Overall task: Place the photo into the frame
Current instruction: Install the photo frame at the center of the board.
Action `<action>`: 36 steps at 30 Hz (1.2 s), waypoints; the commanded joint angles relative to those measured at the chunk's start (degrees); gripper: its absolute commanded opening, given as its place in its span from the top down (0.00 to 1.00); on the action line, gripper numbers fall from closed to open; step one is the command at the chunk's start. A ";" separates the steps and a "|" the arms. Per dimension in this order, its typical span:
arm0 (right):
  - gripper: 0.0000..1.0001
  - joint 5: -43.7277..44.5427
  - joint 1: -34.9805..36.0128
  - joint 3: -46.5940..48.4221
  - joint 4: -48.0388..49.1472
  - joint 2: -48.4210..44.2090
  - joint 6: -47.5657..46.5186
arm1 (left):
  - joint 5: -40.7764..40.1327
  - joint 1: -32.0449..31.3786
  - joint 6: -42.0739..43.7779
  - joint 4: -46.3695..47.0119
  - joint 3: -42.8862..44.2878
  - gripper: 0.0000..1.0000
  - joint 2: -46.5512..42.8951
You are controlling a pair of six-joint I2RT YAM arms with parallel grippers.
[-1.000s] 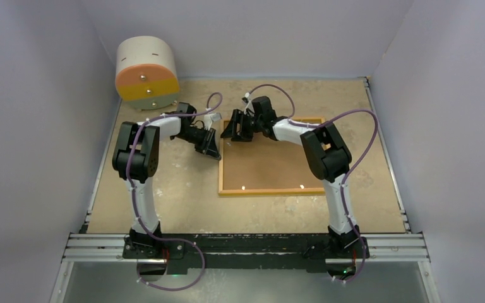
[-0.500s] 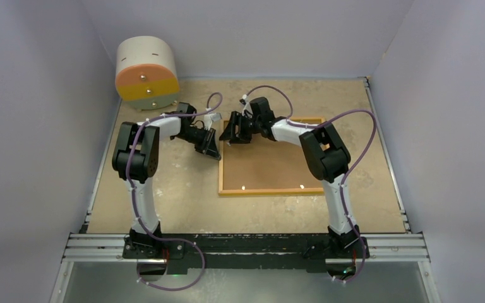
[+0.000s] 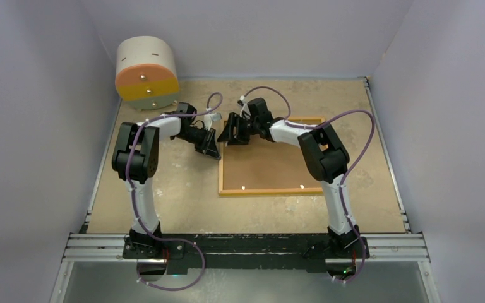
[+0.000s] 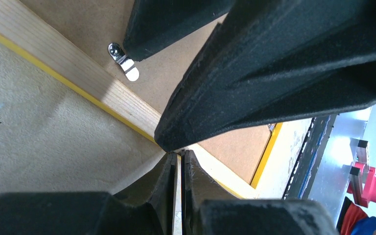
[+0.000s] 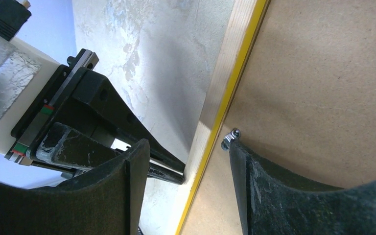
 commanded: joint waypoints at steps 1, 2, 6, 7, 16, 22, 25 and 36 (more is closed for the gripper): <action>0.37 -1.86 1.09 1.95 -1.59 0.98 1.60 | -5.12 -1.12 3.10 3.37 -1.25 0.92 -0.38; 0.37 -1.93 1.21 1.93 -1.45 1.13 1.96 | -5.12 -1.12 3.05 3.37 -1.26 0.92 -0.38; 0.37 -1.81 1.48 0.78 0.55 1.21 4.03 | -5.12 -1.12 3.18 3.37 -1.39 0.92 -0.46; 0.37 -1.58 1.42 0.40 1.02 1.19 4.42 | -5.12 -1.12 3.23 3.31 -1.50 0.92 -0.54; 0.36 0.40 1.43 0.11 1.99 1.58 4.19 | -5.12 -1.12 3.18 3.29 -1.61 0.93 -0.98; 0.36 -2.32 1.37 -0.76 1.13 -1.05 4.27 | -5.12 -1.12 3.43 2.87 -1.59 0.93 -1.03; 0.35 -2.92 0.80 -2.37 0.31 -4.37 3.53 | -5.21 -1.12 3.53 2.78 -1.58 0.93 -1.17; 0.34 -2.37 -0.52 -4.47 -0.65 -4.69 1.33 | -5.22 -1.12 3.58 2.72 -1.72 0.93 -1.42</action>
